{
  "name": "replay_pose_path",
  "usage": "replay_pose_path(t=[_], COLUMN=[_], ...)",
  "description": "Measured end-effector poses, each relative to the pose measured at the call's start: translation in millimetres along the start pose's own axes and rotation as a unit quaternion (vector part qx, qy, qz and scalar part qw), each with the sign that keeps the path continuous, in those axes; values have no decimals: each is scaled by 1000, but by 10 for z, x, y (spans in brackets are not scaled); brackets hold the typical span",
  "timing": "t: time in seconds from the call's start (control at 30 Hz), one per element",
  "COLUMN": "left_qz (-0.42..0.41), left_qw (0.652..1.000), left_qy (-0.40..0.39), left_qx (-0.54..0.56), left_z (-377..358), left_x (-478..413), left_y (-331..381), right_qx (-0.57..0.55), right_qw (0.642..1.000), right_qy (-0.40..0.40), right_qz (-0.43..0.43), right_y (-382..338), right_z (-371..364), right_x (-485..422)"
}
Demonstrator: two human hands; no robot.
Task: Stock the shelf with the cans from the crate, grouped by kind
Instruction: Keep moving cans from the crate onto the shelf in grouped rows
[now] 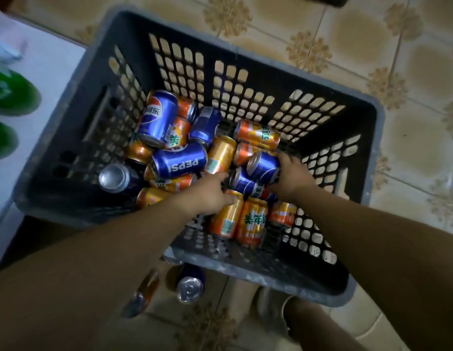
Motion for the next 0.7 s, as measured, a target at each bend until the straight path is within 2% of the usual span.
replay_pose_path(t=[0.2,0.4,0.53,0.63,0.7], left_qz=[-34,-140,-189,-228,-255], left_qw=[998,988,975,952,932], left_qy=[32,45,69,130,174], left_qx=[41,40,98,157,190], left_z=[62,374,630,863,1023], left_x=[167,1058,1921,2663,3181], left_y=[83,530,746,971,1097], right_qx=[-196,-328,-450,-541,-559], right_qw=[981,940,881,820,801], right_qy=[1,62,107,145,162], right_qz=[3,76,98,121,140], right_y=[-194,-602,-886,-1146,-1362], right_z=[100,929,1564,2028,2288], right_x=[401,1309,2024,2595,2959])
Point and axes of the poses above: each hand's wrist, its own x-axis away from the middle knuckle, its own z-axis out of the back of the hand, y = z × x, the point moved 6 cm from there along -x, towards the middle knuckle, and after that the axes turned 10 degrees about x, right-handed, at the moved point
